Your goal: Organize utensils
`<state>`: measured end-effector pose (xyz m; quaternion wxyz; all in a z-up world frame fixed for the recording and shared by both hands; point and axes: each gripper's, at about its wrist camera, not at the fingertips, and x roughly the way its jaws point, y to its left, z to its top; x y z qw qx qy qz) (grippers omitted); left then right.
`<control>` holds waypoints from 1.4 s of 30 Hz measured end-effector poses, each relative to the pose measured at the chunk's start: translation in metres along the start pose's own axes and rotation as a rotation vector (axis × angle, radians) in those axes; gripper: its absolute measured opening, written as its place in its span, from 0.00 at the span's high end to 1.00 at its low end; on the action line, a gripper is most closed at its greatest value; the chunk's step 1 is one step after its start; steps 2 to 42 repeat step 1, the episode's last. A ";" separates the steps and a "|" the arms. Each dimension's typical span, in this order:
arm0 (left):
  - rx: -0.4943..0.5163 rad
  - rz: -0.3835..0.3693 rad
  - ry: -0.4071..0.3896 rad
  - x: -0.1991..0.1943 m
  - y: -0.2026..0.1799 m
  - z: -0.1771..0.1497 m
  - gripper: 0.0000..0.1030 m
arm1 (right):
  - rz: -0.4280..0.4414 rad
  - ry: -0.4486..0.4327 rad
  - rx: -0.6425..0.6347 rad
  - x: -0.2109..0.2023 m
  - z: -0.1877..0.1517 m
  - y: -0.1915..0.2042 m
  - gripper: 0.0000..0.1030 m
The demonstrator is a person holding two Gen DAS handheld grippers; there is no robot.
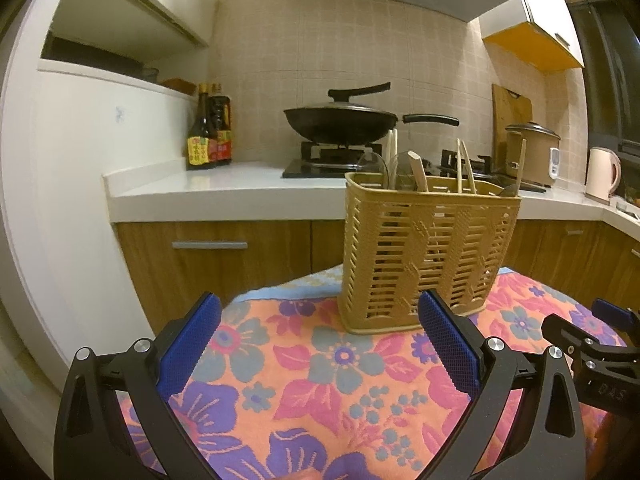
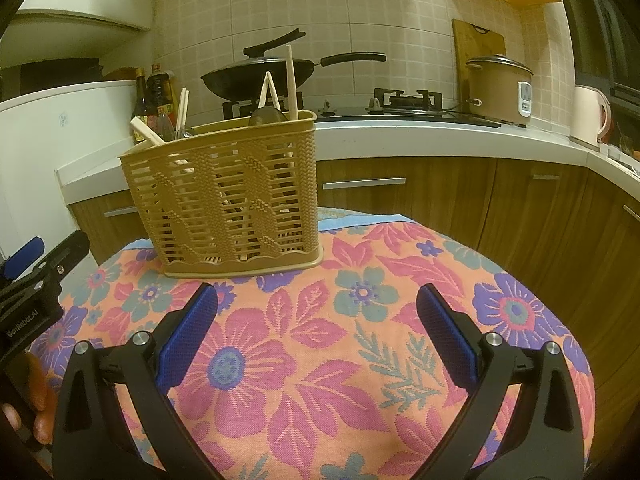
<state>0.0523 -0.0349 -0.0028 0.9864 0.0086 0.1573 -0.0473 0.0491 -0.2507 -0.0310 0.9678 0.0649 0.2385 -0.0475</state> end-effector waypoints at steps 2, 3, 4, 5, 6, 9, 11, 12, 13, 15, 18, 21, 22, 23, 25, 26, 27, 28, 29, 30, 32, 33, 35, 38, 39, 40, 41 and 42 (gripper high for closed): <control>0.004 -0.005 -0.004 -0.001 -0.001 0.000 0.07 | 0.000 0.001 0.000 0.000 0.000 0.000 0.08; 0.004 -0.005 -0.004 -0.001 -0.001 0.000 0.07 | 0.000 0.001 0.000 0.000 0.000 0.000 0.08; 0.004 -0.005 -0.004 -0.001 -0.001 0.000 0.07 | 0.000 0.001 0.000 0.000 0.000 0.000 0.08; 0.004 -0.005 -0.004 -0.001 -0.001 0.000 0.07 | 0.000 0.001 0.000 0.000 0.000 0.000 0.08; 0.004 -0.005 -0.004 -0.001 -0.001 0.000 0.07 | 0.000 0.001 0.000 0.000 0.000 0.000 0.08; 0.004 -0.005 -0.004 -0.001 -0.001 0.000 0.07 | 0.000 0.001 0.000 0.000 0.000 0.000 0.08; 0.004 -0.005 -0.004 -0.001 -0.001 0.000 0.07 | 0.000 0.001 0.000 0.000 0.000 0.000 0.08; 0.004 -0.005 -0.004 -0.001 -0.001 0.000 0.07 | 0.000 0.001 0.000 0.000 0.000 0.000 0.08; 0.004 -0.005 -0.004 -0.001 -0.001 0.000 0.07 | 0.000 0.001 0.000 0.000 0.000 0.000 0.08; 0.004 -0.005 -0.004 -0.001 -0.001 0.000 0.07 | 0.000 0.001 0.000 0.000 0.000 0.000 0.08; 0.004 -0.005 -0.004 -0.001 -0.001 0.000 0.07 | 0.000 0.001 0.000 0.000 0.000 0.000 0.08; 0.004 -0.005 -0.004 -0.001 -0.001 0.000 0.07 | 0.000 0.001 0.000 0.000 0.000 0.000 0.08; 0.004 -0.005 -0.004 -0.001 -0.001 0.000 0.07 | 0.000 0.001 0.000 0.000 0.000 0.000 0.08; 0.004 -0.005 -0.004 -0.001 -0.001 0.000 0.07 | 0.000 0.001 0.000 0.000 0.000 0.000 0.08; 0.004 -0.005 -0.004 -0.001 -0.001 0.000 0.07 | 0.000 0.001 0.000 0.000 0.000 0.000 0.08; 0.004 -0.005 -0.004 -0.001 -0.001 0.000 0.07 | 0.000 0.001 0.000 0.000 0.000 0.000 0.08; 0.004 -0.005 -0.004 -0.001 -0.001 0.000 0.07 | 0.000 0.001 0.000 0.000 0.000 0.000 0.08; 0.004 -0.005 -0.004 -0.001 -0.001 0.000 0.07 | 0.000 0.001 0.000 0.000 0.000 0.000 0.08; 0.004 -0.005 -0.004 -0.001 -0.001 0.000 0.07 | 0.000 0.001 0.000 0.000 0.000 0.000 0.08; 0.004 -0.005 -0.004 -0.001 -0.001 0.000 0.07 | 0.000 0.001 0.000 0.000 0.000 0.000 0.08; 0.004 -0.005 -0.004 -0.001 -0.001 0.000 0.07 | 0.000 0.001 0.000 0.000 0.000 0.000 0.08; 0.004 -0.005 -0.004 -0.001 -0.001 0.000 0.07 | 0.000 0.001 0.000 0.000 0.000 0.000 0.08; 0.004 -0.005 -0.004 -0.001 -0.001 0.000 0.07 | 0.000 0.001 0.000 0.000 0.000 0.000 0.08; 0.004 -0.005 -0.004 -0.001 -0.001 0.000 0.07 | 0.000 0.001 0.000 0.000 0.000 0.000 0.08; 0.004 -0.005 -0.004 -0.001 -0.001 0.000 0.07 | 0.000 0.001 0.000 0.000 0.000 0.000 0.08; 0.004 -0.005 -0.004 -0.001 -0.001 0.000 0.07 | 0.000 0.001 0.000 0.000 0.000 0.000 0.08; 0.004 -0.005 -0.004 -0.001 -0.001 0.000 0.07 | 0.000 0.001 0.000 0.000 0.000 0.000 0.08; 0.004 -0.005 -0.004 -0.001 -0.001 0.000 0.07 | 0.000 0.001 0.000 0.000 0.000 0.000 0.08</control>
